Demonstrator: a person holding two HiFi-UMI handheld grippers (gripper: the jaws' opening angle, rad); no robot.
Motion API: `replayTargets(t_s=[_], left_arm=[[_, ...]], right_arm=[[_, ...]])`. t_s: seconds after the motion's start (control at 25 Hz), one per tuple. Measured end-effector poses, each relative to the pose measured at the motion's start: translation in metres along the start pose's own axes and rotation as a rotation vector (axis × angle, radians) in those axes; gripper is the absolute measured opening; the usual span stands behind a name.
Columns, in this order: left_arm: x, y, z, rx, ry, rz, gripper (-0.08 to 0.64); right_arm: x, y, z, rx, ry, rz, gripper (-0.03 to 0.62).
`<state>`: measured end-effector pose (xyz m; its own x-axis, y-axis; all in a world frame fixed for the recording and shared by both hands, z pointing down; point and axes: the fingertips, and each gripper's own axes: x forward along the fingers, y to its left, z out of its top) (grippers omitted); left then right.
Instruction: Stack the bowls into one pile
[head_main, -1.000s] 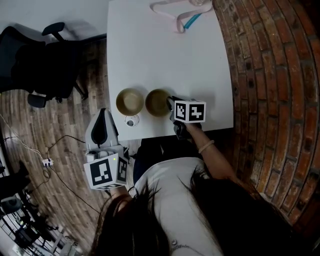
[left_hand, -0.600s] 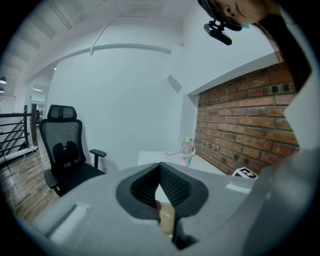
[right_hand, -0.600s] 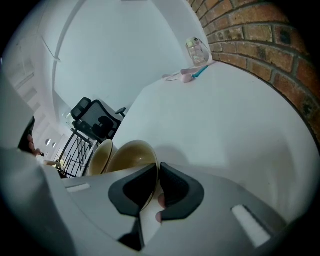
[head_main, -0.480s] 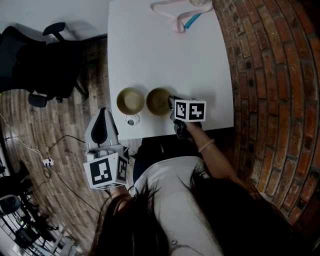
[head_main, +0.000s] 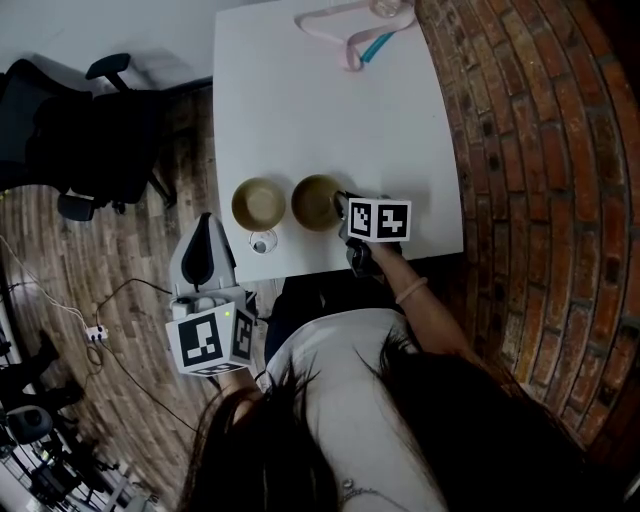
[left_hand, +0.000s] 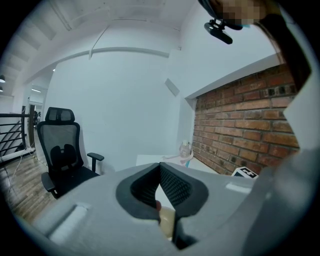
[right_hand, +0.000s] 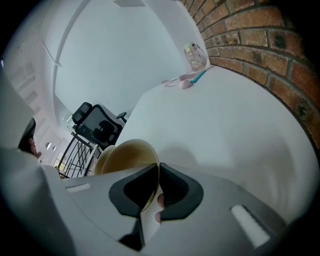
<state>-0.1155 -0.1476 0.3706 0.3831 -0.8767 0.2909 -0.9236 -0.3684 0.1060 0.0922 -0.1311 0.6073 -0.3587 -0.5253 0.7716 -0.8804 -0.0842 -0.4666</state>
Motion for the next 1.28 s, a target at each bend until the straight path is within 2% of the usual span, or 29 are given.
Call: replayTargets(t_s=[0.32,0.6,1.28], left_arm=[[-0.002,-0.004,0.007,0.002,-0.034,-0.018,0.000],[-0.007,-0.002,0.013,-0.008,-0.069,-0.006,0.000],[-0.035,0.026,0.018,-0.037,-0.111,0.091,0.000]], right_arm=[[-0.010,0.005,0.005,-0.022,-0.018,0.000,0.019],[-0.015,0.009,0.009,-0.047,-0.025,0.008,0.020],[-0.008,0.045,0.016,-0.129,-0.009,0.057,0.019]])
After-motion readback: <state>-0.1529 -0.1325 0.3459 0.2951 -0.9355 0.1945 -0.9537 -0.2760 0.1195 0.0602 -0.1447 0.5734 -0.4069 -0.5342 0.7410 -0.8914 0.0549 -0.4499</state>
